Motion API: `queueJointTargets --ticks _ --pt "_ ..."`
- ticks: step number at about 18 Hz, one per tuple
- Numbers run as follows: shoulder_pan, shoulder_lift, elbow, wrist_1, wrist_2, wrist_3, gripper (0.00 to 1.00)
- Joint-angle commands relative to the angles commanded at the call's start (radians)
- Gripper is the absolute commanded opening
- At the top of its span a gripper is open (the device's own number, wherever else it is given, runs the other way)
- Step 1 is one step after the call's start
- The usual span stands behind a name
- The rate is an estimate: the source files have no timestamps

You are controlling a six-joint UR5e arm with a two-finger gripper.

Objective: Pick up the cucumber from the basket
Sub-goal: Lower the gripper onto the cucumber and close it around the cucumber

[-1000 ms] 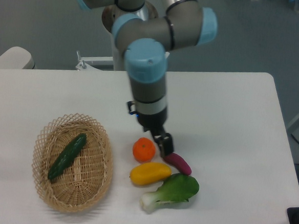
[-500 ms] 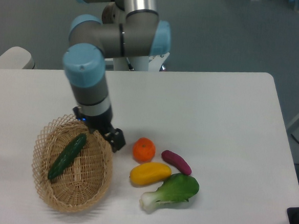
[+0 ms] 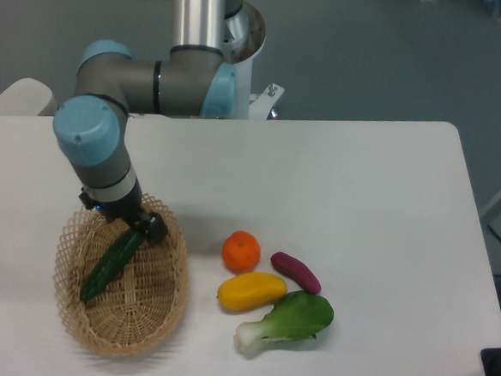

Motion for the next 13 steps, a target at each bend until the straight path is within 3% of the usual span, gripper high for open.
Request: queueJointTargets --ticks 13 --pt "-0.012 -0.035 -0.025 0.005 -0.006 -0.008 1.0"
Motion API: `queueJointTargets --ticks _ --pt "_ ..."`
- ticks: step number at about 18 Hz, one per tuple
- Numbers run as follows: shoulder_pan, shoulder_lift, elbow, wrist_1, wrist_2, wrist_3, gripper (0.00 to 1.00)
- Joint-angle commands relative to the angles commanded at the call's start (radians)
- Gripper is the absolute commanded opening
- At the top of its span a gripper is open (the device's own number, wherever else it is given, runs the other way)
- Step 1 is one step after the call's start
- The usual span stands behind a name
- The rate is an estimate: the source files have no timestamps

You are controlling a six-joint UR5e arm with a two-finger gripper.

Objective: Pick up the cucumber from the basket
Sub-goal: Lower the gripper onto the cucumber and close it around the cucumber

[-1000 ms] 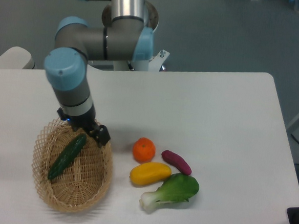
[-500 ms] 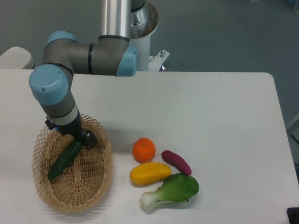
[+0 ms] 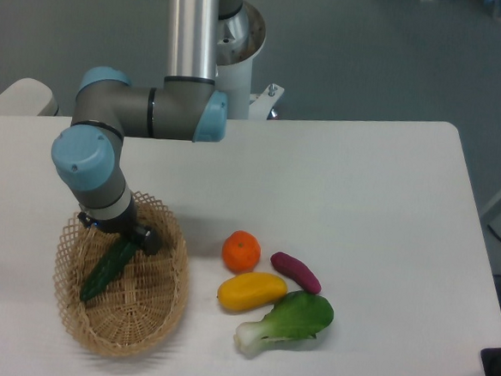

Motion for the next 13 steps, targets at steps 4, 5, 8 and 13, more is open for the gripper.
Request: queueJointTargets --ticks 4,5,8,13 --pt "-0.005 -0.012 0.0 0.003 0.0 0.0 1.0" --pt "-0.006 -0.012 0.0 0.003 0.0 0.0 1.0" --pt "-0.009 -0.018 0.003 0.008 0.003 0.002 0.99" --pt "-0.008 -0.017 0.002 0.008 0.012 0.003 0.62"
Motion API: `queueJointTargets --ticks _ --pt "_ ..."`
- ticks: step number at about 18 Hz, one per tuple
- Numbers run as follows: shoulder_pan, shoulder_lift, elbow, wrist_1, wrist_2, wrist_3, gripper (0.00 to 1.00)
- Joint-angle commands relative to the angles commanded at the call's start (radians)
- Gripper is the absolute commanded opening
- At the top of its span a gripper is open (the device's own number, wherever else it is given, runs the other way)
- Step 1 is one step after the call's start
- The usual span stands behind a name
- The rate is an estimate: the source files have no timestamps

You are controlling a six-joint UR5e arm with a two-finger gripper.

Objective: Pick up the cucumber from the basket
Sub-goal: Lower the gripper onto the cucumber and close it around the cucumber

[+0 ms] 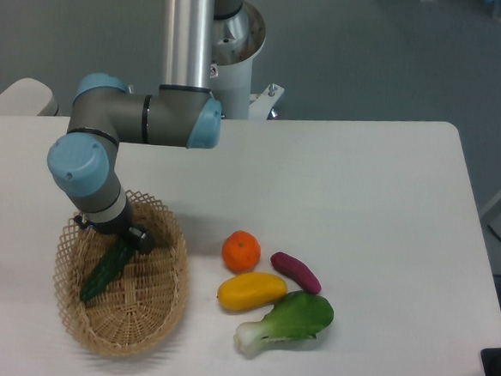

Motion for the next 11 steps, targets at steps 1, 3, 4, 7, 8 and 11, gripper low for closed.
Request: queueJointTargets --ticks 1,3,4,7,8,11 --pt "0.0 0.0 0.003 -0.002 0.0 0.0 0.56" --pt "0.0 0.0 0.008 -0.002 0.0 -0.002 0.45" --pt "0.0 0.002 0.011 -0.002 0.0 -0.002 0.44" --pt "0.002 0.008 0.011 -0.003 0.0 0.005 0.4" --pt "0.002 0.008 0.012 -0.003 0.0 0.008 0.36" --pt "0.005 0.008 0.017 -0.003 0.002 0.012 0.36"
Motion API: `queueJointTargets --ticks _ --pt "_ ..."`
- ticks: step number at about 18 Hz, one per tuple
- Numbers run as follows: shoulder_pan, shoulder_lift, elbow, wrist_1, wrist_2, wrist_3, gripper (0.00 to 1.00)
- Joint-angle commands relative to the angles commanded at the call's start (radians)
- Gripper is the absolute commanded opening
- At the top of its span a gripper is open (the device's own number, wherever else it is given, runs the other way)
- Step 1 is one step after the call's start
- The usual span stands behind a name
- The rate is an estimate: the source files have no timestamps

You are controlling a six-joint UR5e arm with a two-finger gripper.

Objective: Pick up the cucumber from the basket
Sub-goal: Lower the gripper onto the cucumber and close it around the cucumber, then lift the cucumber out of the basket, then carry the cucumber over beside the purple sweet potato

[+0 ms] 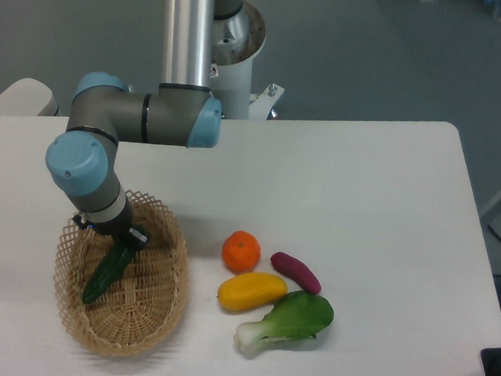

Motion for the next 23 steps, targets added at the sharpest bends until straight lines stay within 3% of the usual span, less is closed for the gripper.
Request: queueJointTargets --ticks 3,6,11,18,23 --pt "0.003 0.006 0.015 -0.002 0.003 0.002 0.36" --pt "0.04 0.029 0.077 -0.012 0.002 0.046 0.36" --pt "0.178 0.06 0.15 -0.021 0.0 0.303 0.36" --pt "0.356 0.087 0.241 -0.152 -0.005 0.642 0.36" --pt "0.463 0.087 0.256 -0.187 -0.009 0.862 0.36"
